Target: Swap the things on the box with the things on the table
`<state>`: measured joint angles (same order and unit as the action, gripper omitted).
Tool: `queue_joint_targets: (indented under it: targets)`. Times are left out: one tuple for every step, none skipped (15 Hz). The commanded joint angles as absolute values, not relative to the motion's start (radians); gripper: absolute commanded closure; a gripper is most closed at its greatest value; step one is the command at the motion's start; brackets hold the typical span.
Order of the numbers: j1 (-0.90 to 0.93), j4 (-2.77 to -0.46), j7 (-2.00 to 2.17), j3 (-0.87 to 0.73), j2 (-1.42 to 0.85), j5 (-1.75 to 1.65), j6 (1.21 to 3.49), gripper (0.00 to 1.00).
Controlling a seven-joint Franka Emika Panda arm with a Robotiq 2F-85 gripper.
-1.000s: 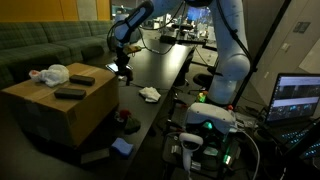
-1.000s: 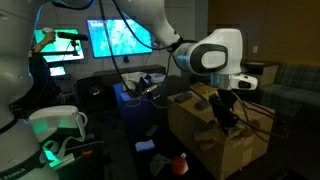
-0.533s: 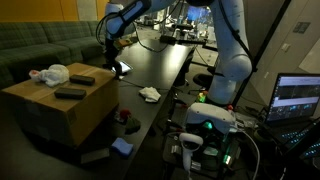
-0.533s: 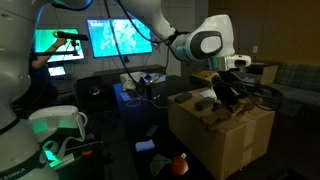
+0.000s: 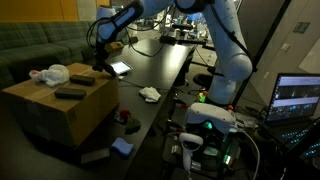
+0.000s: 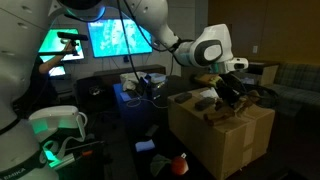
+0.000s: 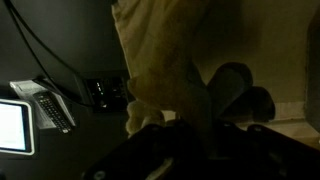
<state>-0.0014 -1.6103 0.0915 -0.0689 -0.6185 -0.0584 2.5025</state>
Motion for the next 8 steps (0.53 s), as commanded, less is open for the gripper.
queue_joint_targets:
  targets:
    - [0.0, -1.465, 0.06, -0.051, -0.73, -0.061, 2.49, 0.95]
    - [0.001, -1.444, 0.058, -0.049, -0.749, -0.061, 2.486, 0.95]
    - [0.004, -1.42, 0.057, -0.05, -0.772, -0.064, 2.48, 0.94]
    - [0.005, -1.398, 0.053, -0.049, -0.79, -0.065, 2.471, 0.94]
    - [0.009, -1.38, 0.056, -0.054, -0.806, -0.068, 2.464, 0.92]
    - [0.01, -1.361, 0.059, -0.057, -0.818, -0.068, 2.456, 0.57]
    - [0.013, -1.348, 0.062, -0.061, -0.825, -0.071, 2.448, 0.56]
    - [0.014, -1.34, 0.064, -0.063, -0.829, -0.072, 2.447, 0.5]
